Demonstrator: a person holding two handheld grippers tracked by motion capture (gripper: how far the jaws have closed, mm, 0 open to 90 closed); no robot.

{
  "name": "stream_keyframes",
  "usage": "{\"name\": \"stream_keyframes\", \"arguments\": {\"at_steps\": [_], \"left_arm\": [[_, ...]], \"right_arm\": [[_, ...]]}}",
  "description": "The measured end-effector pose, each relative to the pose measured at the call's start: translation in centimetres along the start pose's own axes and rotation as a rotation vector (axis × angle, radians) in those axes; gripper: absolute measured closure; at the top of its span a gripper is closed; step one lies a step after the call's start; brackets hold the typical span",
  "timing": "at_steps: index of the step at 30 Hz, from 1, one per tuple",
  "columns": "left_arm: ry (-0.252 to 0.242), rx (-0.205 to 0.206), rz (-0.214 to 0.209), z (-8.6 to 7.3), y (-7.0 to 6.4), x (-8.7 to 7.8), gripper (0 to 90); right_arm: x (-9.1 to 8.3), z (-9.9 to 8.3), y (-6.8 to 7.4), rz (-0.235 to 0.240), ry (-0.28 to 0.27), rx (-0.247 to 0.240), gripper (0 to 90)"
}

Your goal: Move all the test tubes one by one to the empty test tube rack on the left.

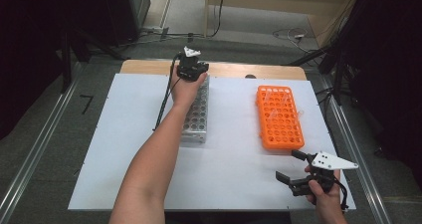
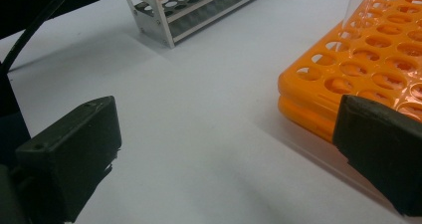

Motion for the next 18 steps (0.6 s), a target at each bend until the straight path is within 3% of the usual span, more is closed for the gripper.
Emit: {"name": "stream_keyframes", "arguments": {"at_steps": [8, 18], "left_arm": [[0.026, -0.021, -0.038, 0.1, 0.3, -0.5, 60.4], [-0.005, -0.034, -0.151, 0.1, -0.7, -3.0, 19.7]], "right_arm": [[0.1, 0.0, 0.0, 0.000, 0.001, -0.001, 0.0], [0.2, 0.1, -0.2, -0.001, -0.002, 0.002, 0.0]]}}
Point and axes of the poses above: each handheld gripper's, and its own axes: x roughly forward along the jaws, z roughly out of its top, y roughly to its left, the point moved 4 cm from there along x, roughly forward along the jaws, and after that the axes turned 12 degrees about z, right-handed, at the moved point
